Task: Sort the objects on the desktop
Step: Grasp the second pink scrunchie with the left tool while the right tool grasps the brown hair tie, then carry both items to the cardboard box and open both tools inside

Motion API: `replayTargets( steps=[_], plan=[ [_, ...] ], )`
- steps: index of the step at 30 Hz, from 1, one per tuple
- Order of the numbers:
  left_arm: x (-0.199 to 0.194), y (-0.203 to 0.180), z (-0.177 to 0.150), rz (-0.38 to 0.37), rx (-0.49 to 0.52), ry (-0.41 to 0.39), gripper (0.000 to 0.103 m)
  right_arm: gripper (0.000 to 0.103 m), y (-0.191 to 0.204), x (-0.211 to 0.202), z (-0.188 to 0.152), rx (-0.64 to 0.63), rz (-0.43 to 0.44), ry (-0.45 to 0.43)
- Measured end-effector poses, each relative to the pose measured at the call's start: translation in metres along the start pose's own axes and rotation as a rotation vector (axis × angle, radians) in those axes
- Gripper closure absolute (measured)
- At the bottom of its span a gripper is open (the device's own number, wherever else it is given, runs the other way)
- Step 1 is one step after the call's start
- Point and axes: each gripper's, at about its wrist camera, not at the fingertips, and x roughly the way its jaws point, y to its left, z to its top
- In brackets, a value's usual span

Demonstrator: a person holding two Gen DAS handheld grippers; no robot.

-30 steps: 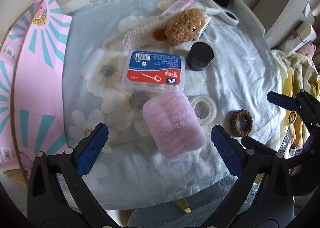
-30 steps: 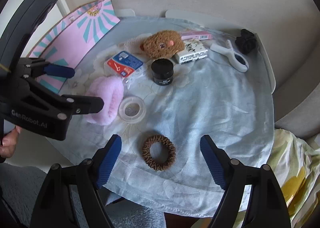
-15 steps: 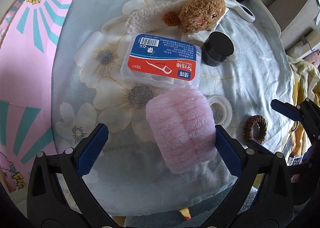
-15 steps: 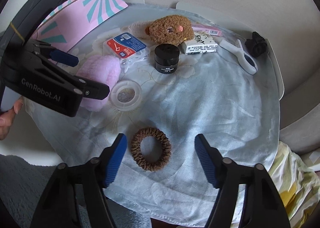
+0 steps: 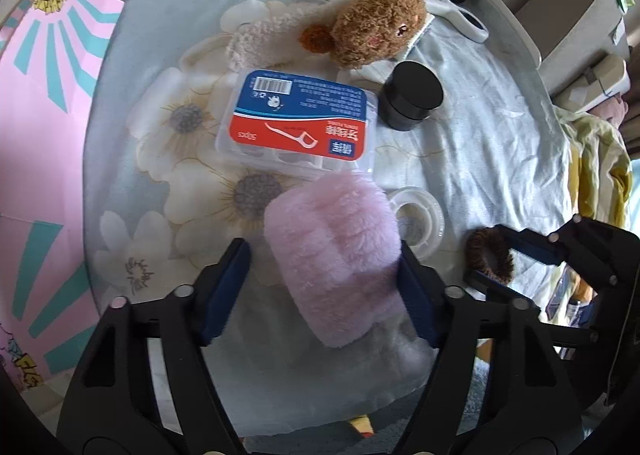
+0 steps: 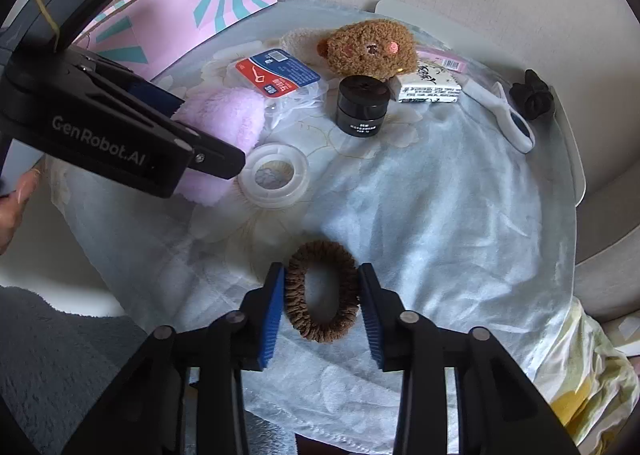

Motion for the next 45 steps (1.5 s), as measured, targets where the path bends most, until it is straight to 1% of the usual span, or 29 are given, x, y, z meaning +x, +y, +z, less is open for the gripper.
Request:
replayTargets(
  steps=[1,2,4,8,11,14,19,23,27,32,36,39,42,45],
  plan=[
    [-0.001,0.0,0.0,-0.011,0.001,-0.003,0.052,0.082,0.0,0.0,0.0,0.004,0.005,-0.001],
    [-0.002,0.0,0.0,-0.022,0.001,-0.004,0.055,0.084,-0.001,-0.001,0.0,0.006,0.01,-0.003],
    [-0.004,-0.001,0.0,-0.021,0.004,-0.011,0.059,0.086,-0.001,-0.002,-0.001,0.009,0.015,-0.006],
    [-0.011,-0.002,0.002,-0.018,0.005,-0.02,0.061,0.087,-0.004,-0.008,0.001,0.028,0.023,-0.023],
    [-0.021,0.0,0.009,-0.015,0.011,-0.034,0.062,0.087,-0.005,-0.012,0.003,0.043,0.025,-0.032],
    [-0.031,0.005,0.011,-0.017,0.014,-0.049,0.063,0.087,-0.009,-0.019,0.005,0.083,0.042,-0.048],
    [-0.057,0.004,0.016,-0.008,0.037,-0.106,0.064,0.087,-0.017,-0.034,0.009,0.156,0.056,-0.091],
    [-0.085,0.008,0.025,-0.002,0.034,-0.164,0.064,0.087,-0.02,-0.049,0.029,0.182,0.055,-0.132],
    [-0.121,0.024,0.034,0.032,0.012,-0.235,0.064,0.087,-0.02,-0.076,0.055,0.176,0.057,-0.19],
    [-0.17,0.064,0.036,0.096,-0.056,-0.308,0.064,0.087,-0.003,-0.109,0.106,0.107,0.049,-0.265],
    [-0.199,0.11,0.034,0.14,-0.15,-0.327,0.064,0.087,0.02,-0.125,0.153,0.049,0.092,-0.325],
    [-0.214,0.144,0.026,0.165,-0.219,-0.344,0.064,0.087,0.044,-0.131,0.191,0.003,0.121,-0.351],
    [-0.22,0.17,0.016,0.191,-0.266,-0.348,0.064,0.087,0.071,-0.128,0.226,-0.049,0.155,-0.354],
    [-0.216,0.19,0.008,0.198,-0.291,-0.335,0.064,0.087,0.103,-0.115,0.257,-0.103,0.188,-0.325]
  ],
)
